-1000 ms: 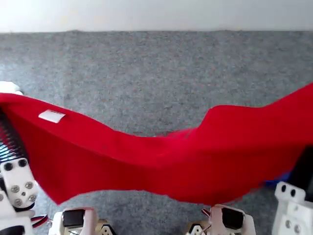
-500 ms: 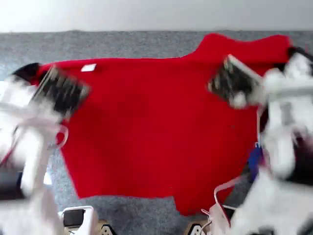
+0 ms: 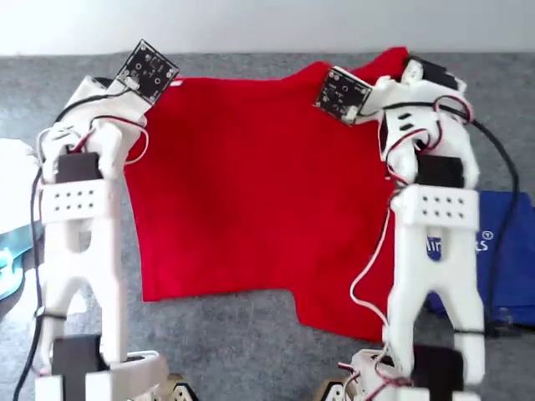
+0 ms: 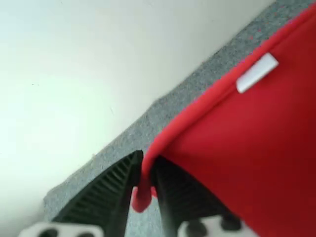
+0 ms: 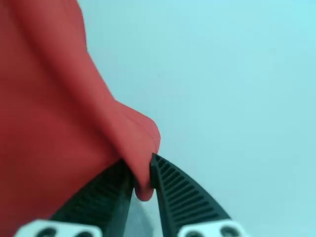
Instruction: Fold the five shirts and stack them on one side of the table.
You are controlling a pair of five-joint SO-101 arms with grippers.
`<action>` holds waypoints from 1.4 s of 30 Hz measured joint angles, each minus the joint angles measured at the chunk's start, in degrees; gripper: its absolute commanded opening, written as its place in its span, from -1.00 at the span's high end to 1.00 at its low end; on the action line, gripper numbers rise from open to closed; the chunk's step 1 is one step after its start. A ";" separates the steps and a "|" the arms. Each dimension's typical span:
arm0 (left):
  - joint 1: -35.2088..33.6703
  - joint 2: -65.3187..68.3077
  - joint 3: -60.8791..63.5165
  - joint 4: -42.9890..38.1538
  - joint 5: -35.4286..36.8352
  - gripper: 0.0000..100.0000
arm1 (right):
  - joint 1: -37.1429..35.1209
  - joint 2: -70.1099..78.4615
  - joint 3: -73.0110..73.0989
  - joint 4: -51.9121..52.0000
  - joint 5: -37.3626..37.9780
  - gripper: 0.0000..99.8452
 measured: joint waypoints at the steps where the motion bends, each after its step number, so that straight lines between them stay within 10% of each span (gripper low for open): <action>1: 0.00 2.02 -0.53 -1.93 0.00 0.97 | 0.00 1.93 0.00 -3.25 0.00 0.98; 9: 1.49 18.11 -15.65 -5.01 0.00 0.97 | -1.67 14.07 0.09 -21.27 0.00 0.98; 17: 2.29 23.56 -24.79 13.98 -0.09 0.97 | -2.81 15.12 1.41 -23.21 0.00 0.98; 33: -2.02 23.82 -24.79 37.36 -0.09 0.97 | -2.81 -5.36 34.55 -22.59 0.88 0.98; 42: -1.67 23.82 -16.44 42.64 -0.09 0.97 | -1.58 -25.41 44.84 -3.87 2.29 0.98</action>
